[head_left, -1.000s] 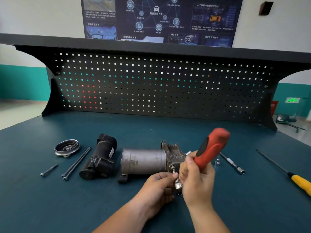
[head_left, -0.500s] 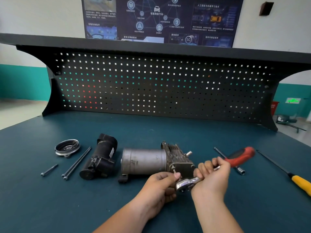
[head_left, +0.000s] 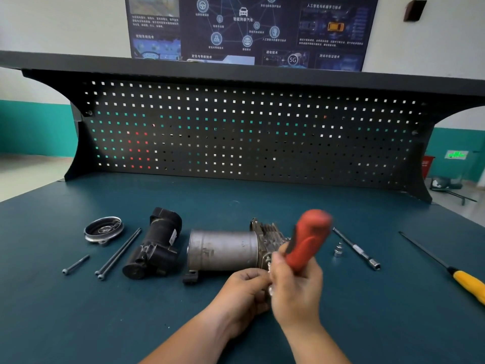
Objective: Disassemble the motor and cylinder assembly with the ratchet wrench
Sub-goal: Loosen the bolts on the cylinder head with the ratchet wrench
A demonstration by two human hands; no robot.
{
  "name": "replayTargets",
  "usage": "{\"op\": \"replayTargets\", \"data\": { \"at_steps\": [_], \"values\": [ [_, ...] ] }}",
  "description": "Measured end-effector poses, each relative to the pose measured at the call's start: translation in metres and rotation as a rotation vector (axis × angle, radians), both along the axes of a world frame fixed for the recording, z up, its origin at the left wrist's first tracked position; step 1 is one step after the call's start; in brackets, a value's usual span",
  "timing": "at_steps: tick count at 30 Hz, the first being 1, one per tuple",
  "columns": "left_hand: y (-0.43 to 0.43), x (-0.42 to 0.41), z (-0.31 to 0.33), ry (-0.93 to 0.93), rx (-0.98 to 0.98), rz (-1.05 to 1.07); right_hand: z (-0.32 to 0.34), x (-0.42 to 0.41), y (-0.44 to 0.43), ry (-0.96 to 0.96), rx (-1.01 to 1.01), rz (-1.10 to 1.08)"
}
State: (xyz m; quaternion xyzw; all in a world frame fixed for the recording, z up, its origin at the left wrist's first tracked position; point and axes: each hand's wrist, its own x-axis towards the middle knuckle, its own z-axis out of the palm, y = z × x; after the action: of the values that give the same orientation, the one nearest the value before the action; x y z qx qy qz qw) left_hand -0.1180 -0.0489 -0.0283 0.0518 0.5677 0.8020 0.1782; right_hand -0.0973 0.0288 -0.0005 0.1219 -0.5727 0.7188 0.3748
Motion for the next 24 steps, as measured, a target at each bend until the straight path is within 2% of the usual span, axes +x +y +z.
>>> {"op": "replayTargets", "data": {
  "at_steps": [2, 5, 7, 11, 14, 18, 21, 24],
  "values": [
    [-0.002, -0.002, -0.002, 0.009, -0.003, -0.013, -0.006, 0.001, -0.003, 0.065, 0.172, -0.018],
    [-0.002, -0.001, -0.001, 0.010, -0.009, -0.020, -0.003, 0.001, 0.000, 0.026, 0.112, -0.009],
    [-0.001, 0.000, 0.001, -0.016, -0.008, -0.012, 0.002, 0.001, 0.003, -0.046, -0.061, 0.027],
    [0.003, 0.000, 0.003, -0.025, -0.017, 0.036, 0.019, -0.002, 0.014, -0.066, -0.463, 0.097],
    [0.004, -0.002, 0.000, 0.011, -0.039, 0.081, 0.020, -0.008, 0.028, -0.186, -0.684, 0.078],
    [0.006, 0.000, 0.000, 0.028, -0.039, 0.104, 0.014, -0.015, 0.043, -0.332, -0.988, 0.156],
    [0.005, 0.000, 0.001, 0.025, -0.022, 0.107, 0.012, -0.016, 0.043, -0.337, -0.963, 0.143],
    [0.004, 0.002, 0.003, 0.010, -0.016, 0.098, 0.016, -0.012, 0.034, -0.230, -0.723, 0.079]
  ]
}}
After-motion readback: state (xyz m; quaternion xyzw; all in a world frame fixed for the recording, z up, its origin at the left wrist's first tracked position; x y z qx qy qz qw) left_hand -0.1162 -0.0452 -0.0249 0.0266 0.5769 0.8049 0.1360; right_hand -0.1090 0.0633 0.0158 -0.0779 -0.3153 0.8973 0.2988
